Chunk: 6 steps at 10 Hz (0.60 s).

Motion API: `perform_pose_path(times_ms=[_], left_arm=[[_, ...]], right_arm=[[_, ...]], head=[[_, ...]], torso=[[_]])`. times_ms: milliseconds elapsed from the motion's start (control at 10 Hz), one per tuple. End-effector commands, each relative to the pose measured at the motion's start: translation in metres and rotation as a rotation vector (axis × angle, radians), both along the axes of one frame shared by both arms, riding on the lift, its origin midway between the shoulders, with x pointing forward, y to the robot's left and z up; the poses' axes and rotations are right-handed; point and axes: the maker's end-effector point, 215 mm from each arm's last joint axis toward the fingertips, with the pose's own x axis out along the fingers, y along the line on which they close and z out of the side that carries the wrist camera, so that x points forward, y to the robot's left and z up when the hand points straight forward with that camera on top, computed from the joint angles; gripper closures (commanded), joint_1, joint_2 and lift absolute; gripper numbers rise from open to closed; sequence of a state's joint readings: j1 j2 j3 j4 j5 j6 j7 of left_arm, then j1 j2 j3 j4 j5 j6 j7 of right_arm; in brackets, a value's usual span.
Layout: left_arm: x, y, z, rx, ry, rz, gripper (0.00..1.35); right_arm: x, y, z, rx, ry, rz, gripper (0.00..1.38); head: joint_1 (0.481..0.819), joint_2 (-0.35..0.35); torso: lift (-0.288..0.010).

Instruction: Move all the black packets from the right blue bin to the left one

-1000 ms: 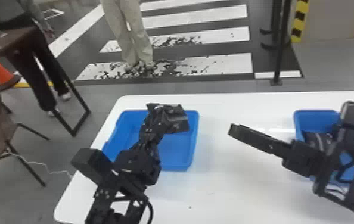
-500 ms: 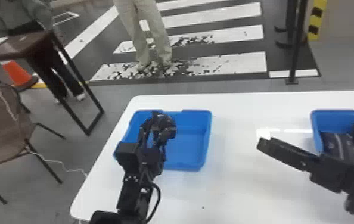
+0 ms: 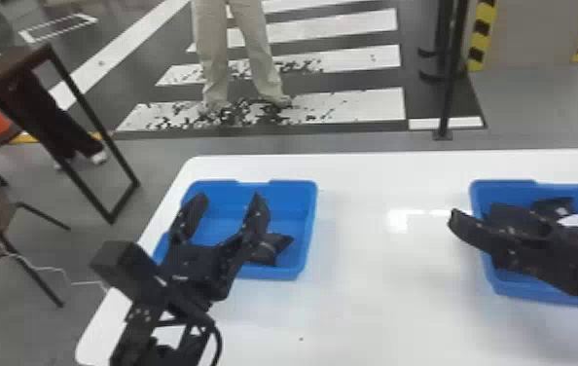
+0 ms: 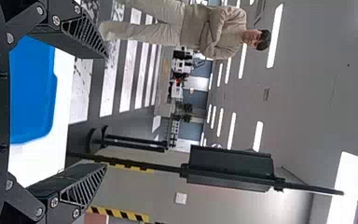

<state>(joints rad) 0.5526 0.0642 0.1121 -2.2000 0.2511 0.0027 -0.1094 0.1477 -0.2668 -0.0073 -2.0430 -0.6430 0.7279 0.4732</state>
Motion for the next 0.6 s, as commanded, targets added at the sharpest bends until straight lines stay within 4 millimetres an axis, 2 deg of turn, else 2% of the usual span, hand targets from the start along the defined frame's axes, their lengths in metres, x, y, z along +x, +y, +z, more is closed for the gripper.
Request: perform_pose_path(times_ms=[0,100,200,400,500], left_arm=[[-0.025,-0.012,0.02,-0.03,-0.003,-0.029,0.19],[-0.036,-0.018,0.024,-0.035,0.005,-0.047,0.19],[-0.041,-0.022,0.022,-0.038,0.02,-0.053,0.19],[-0.042,-0.024,0.02,-0.033,0.025,-0.064,0.19],[-0.042,-0.024,0.021,-0.031,0.023,-0.064,0.19]], right_arm=[[0.007,-0.047,0.008,-0.167,-0.046,-0.127,0.13],[0.014,-0.077,0.005,-0.262,-0.046,-0.222,0.13],[0.018,-0.098,-0.006,-0.319,-0.025,-0.296,0.13],[0.025,-0.127,-0.028,-0.398,0.03,-0.399,0.14],[0.028,-0.132,-0.043,-0.423,0.065,-0.429,0.14]], head=[[0.695,0.205],[0.695,0.148],[0.695,0.12],[0.695,0.037],[0.695,0.026]], torso=[[-0.14],[-0.14],[-0.14],[-0.14],[-0.14]])
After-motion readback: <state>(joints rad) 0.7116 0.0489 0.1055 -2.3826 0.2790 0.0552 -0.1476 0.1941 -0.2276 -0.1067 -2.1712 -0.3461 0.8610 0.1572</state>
